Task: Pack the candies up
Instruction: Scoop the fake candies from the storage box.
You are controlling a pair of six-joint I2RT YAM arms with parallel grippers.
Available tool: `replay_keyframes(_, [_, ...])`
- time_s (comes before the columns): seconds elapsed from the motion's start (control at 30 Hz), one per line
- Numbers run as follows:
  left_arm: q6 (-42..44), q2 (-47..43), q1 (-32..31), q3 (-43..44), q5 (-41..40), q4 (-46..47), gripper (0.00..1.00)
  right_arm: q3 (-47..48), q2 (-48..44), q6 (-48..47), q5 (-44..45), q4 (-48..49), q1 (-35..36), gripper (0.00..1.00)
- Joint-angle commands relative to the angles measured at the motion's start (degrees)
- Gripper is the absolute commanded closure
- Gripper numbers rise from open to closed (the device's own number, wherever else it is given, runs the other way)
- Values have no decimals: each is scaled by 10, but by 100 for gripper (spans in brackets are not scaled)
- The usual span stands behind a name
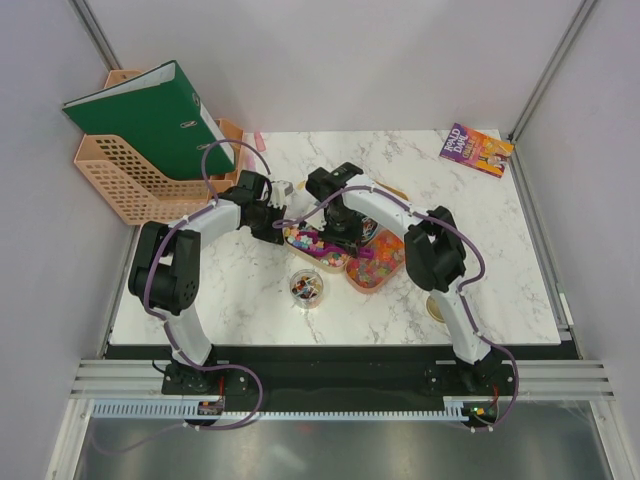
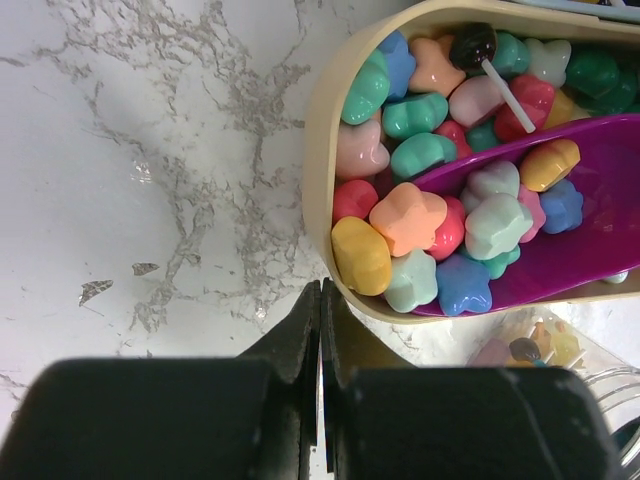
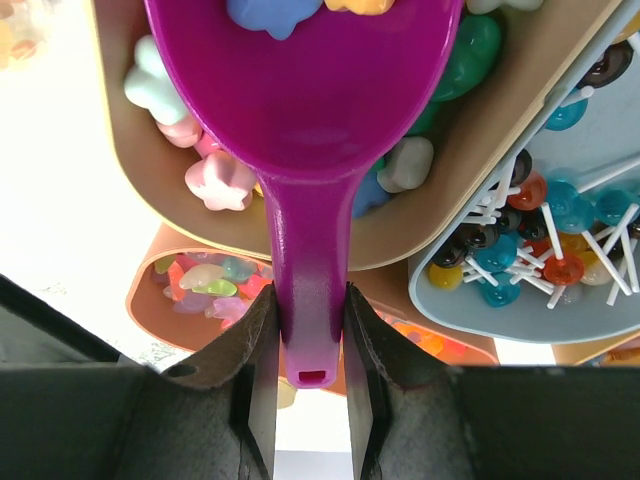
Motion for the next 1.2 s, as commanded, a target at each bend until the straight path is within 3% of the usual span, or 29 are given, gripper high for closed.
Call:
replay_keyframes(0.0, [-1, -13, -10, 25, 12, 7, 98, -2, 13, -10, -47, -59, -13, 100])
replay_keyframes(0.27, [7, -13, -11, 30, 11, -8, 97, -5, 12, -24, -77, -57, -17, 100])
replay_keyframes(0.43, [15, -13, -5, 47, 10, -33, 69, -18, -2, -25, -89, -41, -25, 100])
replay_keyframes(0.53, [23, -19, 0, 52, 11, -49, 58, -20, -7, -23, -84, -30, -25, 100])
replay_keyframes(0.93, [50, -53, 11, 52, -8, -73, 55, -30, -50, 2, -64, -9, -44, 100])
replay_keyframes(1.17, [73, -63, 23, 56, -13, -88, 55, -99, -89, 9, -68, 60, -52, 100])
